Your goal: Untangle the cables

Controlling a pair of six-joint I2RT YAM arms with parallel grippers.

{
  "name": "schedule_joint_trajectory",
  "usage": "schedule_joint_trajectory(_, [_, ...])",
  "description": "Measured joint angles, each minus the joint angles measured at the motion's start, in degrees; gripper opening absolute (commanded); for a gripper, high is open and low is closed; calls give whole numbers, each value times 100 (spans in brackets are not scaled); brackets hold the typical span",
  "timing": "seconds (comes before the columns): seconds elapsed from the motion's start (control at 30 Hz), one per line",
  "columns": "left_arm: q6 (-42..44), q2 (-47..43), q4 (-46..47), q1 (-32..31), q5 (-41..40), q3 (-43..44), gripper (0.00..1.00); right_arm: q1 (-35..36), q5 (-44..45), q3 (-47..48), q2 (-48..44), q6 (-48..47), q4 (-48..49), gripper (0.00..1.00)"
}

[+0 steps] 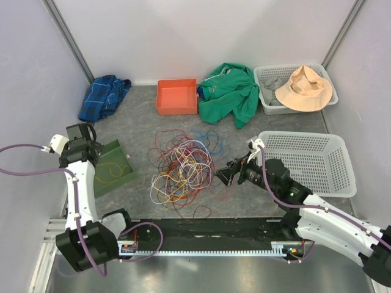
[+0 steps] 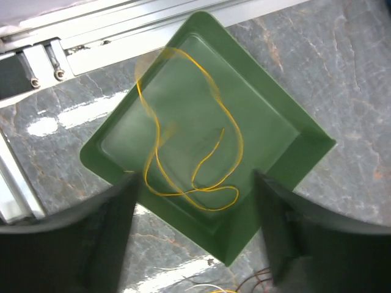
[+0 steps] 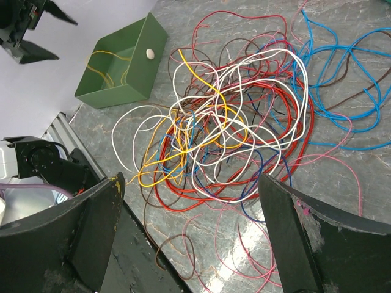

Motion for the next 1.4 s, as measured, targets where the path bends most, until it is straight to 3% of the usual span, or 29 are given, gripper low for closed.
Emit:
schedule_joint_trajectory(0.2, [33, -293, 15, -76, 632, 358, 100, 0, 0, 0, -13, -2, -13, 98])
schedule_joint_trajectory(0.3, [94, -640, 247, -501, 990, 621, 100, 0, 0, 0, 44, 0, 2, 98])
schedule_joint_trajectory(0.4, [205, -1040, 623, -1491, 1344, 616, 100, 0, 0, 0, 184, 2, 7, 98])
schedule_joint_trajectory(0.5, [310, -1137, 1049, -3005, 1530, 437, 99, 0, 20, 0, 284, 0, -2, 98])
schedule_joint_trajectory(0.67, [341, -289, 1561, -5182, 1408, -173, 99, 0, 192, 17, 260, -48, -149, 98])
schedule_joint_trajectory(0.77, [339, 505, 1781, -6017, 1325, -450, 98, 0, 315, 26, 184, -98, -323, 98])
schedule_joint_trajectory(0.87, [339, 1067, 1982, -6454, 1296, -570, 96, 0, 455, 35, 92, -114, -466, 98])
schedule_joint_trajectory(0.97, [332, 1547, 2253, -6529, 1211, -570, 77, 0, 564, 35, 15, -131, -614, 98])
schedule_joint_trajectory(1.0, [323, 1687, 2310, -6529, 1152, -570, 55, 0, 605, 35, -4, -133, -649, 98])
schedule_joint_trajectory(1.03, [304, 1805, 2356, -6526, 1106, -570, 41, 0, 632, 35, -26, -146, -682, 98])
schedule_joint_trajectory(1.07, [262, 1897, 2391, -6524, 1040, -573, 17, 0, 662, 35, -44, -151, -708, 98])
schedule_joint_trajectory(1.1, [264, 1950, 2413, -6522, 994, -579, 5, 0, 697, 35, -66, -155, -734, 98])
schedule_joint_trajectory(1.27, [286, 1759, 2433, -6526, 850, -566, 2, 0, 802, 48, -120, -219, -881, 98])
schedule_joint_trajectory(1.4, [584, 1075, 2295, -6679, 874, -240, 2, 0, 822, 96, -129, -262, -986, 98])
